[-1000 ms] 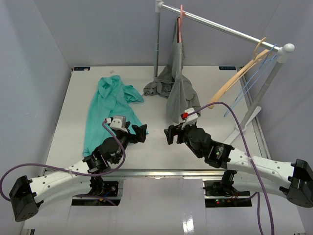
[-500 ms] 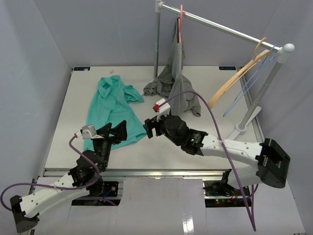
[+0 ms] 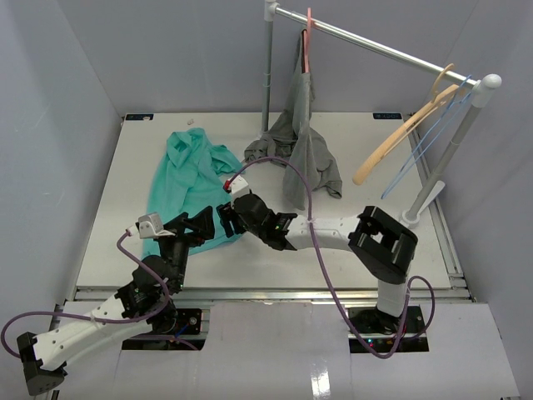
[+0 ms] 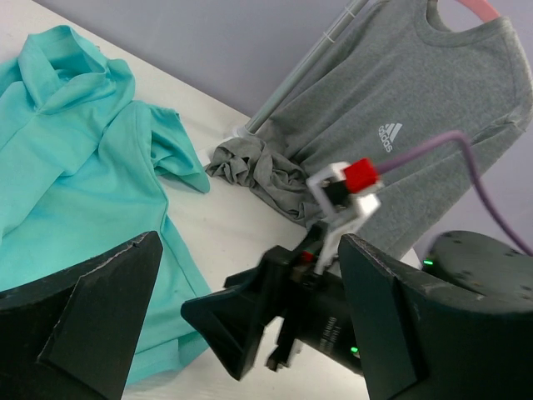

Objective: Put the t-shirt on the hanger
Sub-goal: Move the T-shirt to the center of the board.

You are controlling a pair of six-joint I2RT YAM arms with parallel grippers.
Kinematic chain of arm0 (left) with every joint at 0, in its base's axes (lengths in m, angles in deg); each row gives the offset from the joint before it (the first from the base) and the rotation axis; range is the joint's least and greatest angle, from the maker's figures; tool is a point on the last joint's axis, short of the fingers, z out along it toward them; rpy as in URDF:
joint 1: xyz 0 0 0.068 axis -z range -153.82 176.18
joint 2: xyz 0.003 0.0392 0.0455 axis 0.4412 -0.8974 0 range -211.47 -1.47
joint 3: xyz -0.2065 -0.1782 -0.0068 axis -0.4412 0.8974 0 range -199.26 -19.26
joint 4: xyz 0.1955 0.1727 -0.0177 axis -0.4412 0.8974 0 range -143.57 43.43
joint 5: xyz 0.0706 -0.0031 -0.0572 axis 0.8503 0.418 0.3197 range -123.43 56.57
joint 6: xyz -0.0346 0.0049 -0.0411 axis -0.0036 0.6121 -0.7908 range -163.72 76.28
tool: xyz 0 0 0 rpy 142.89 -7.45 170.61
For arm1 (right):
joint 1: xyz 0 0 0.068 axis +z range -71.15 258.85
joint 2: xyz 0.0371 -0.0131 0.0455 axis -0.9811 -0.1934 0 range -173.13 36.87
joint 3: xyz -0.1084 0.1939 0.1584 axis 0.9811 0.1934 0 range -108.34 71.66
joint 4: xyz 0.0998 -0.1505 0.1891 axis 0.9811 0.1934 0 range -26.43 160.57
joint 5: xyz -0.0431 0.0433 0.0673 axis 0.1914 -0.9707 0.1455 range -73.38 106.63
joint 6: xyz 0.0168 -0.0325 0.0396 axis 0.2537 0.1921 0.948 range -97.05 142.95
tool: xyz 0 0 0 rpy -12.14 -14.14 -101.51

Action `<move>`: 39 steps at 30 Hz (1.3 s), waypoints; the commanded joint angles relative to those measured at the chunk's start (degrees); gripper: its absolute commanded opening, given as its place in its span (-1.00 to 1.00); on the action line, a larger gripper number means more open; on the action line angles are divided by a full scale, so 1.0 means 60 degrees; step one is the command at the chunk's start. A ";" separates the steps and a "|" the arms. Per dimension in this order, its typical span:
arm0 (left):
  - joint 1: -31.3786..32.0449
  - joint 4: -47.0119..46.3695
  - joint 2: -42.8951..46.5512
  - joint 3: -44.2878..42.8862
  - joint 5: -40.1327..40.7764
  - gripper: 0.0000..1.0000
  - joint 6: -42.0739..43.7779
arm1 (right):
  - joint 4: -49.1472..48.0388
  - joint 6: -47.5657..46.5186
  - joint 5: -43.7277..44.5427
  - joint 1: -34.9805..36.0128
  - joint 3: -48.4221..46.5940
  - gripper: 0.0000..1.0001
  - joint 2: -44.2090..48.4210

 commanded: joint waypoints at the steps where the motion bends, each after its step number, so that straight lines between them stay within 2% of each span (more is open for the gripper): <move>1: 0.0056 -0.0137 0.0098 -0.0085 0.0040 0.96 0.0172 | 0.0333 0.0719 -0.0485 -0.0299 -0.1001 0.35 -0.0636; 10: 0.0056 -0.0131 0.0010 -0.0122 -0.0011 0.96 0.0150 | 0.1040 0.0803 -0.0272 -0.0442 -0.1420 0.31 -0.1554; 15: 0.0056 -0.0352 -0.0057 -0.0024 0.0067 0.95 0.0278 | 0.1152 0.1041 -0.0382 -0.0436 -0.1411 0.12 -0.1725; 16: 0.0056 -0.0354 -0.0095 -0.0033 0.0080 0.96 0.0307 | 0.1186 0.1125 -0.0250 -0.0436 -0.1279 0.05 -0.1693; 17: 0.0056 -0.0372 -0.0149 -0.0033 0.0026 0.96 0.0343 | 0.1187 0.1215 -0.0088 -0.0445 -0.1108 -0.11 -0.1603; 18: 0.0056 -0.0410 -0.0189 -0.0026 -0.0021 0.96 0.0373 | 0.1201 0.1271 0.0072 -0.0454 -0.0929 -0.36 -0.1458; 19: 0.0056 -0.0472 -0.0213 -0.0010 -0.0060 0.96 0.0397 | 0.1232 0.1287 0.0229 -0.0461 -0.0741 -0.70 -0.1247; 20: 0.0056 -0.0531 -0.0247 0.0009 -0.0076 0.96 0.0427 | 0.1359 0.1327 0.0427 -0.0461 -0.0485 -0.84 -0.1039; 24: 0.0056 -0.0799 -0.0442 0.0157 -0.0007 0.96 0.0599 | 0.1833 0.1606 0.1288 -0.0412 0.0967 -0.85 0.0603; 29: 0.0054 -0.1170 -0.1071 0.0223 0.0367 0.95 0.0618 | 0.1724 0.2248 0.2332 -0.0087 0.4344 -0.84 0.3819; 32: 0.0041 -0.0974 -0.1674 -0.0031 0.0802 0.96 0.0464 | 0.1508 0.2509 0.2199 0.0269 0.5839 -0.84 0.5388; 34: 0.0005 -0.1020 -0.2457 -0.0204 0.1328 0.93 0.0507 | 0.1231 0.2464 0.1950 0.0539 0.6312 -0.64 0.6029; 36: -0.0198 -0.0868 -0.2869 -0.0522 0.1421 0.88 0.0470 | 0.1178 0.2374 0.1859 0.0833 0.6416 -0.20 0.6414; 39: -0.0849 0.0282 -0.4071 -0.1369 0.1227 0.81 -0.0662 | 0.1359 0.2192 0.1899 0.1223 0.6249 0.20 0.6796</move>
